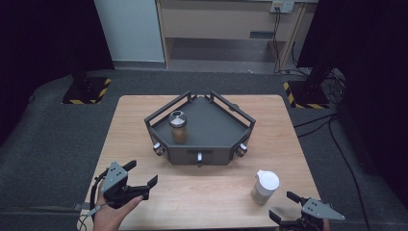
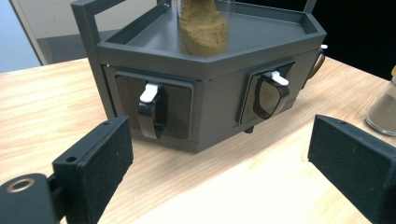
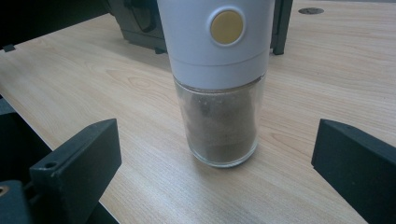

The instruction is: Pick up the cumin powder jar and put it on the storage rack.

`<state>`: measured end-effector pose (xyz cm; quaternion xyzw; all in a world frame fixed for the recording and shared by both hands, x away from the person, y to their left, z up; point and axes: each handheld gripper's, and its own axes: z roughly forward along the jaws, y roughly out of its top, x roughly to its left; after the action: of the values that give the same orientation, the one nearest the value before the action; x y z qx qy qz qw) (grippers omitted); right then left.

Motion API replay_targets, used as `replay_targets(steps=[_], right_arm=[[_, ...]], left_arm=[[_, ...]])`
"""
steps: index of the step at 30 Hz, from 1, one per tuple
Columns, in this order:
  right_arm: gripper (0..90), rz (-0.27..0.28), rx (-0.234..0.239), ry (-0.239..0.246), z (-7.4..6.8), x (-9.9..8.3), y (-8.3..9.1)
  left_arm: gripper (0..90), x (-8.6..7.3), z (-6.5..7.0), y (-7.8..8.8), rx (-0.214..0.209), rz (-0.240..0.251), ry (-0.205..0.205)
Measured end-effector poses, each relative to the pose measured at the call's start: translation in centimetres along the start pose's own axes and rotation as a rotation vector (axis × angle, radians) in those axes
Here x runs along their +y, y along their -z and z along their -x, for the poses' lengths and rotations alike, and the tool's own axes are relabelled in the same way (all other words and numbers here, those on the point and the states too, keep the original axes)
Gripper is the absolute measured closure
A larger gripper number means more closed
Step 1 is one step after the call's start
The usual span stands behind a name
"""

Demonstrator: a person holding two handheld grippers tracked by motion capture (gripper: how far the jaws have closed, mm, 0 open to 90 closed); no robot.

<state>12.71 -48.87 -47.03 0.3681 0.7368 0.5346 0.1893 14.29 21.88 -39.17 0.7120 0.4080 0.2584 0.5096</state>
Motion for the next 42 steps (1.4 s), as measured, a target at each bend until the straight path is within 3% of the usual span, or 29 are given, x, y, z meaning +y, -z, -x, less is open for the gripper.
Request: replay_targets(steps=[25, 42], right_arm=[[1.8, 0.021, -0.02, -0.002, 0.0, -0.3, 0.3], [1.8, 0.013, -0.009, 0.01, -0.4, -0.2, -0.1]], left_arm=[[5.1, -5.5, 2.8, 3.2, 0.05, -0.01, 0.061], [5.1, -7.0, 2.4, 4.1, 0.079, -0.025, 0.057]])
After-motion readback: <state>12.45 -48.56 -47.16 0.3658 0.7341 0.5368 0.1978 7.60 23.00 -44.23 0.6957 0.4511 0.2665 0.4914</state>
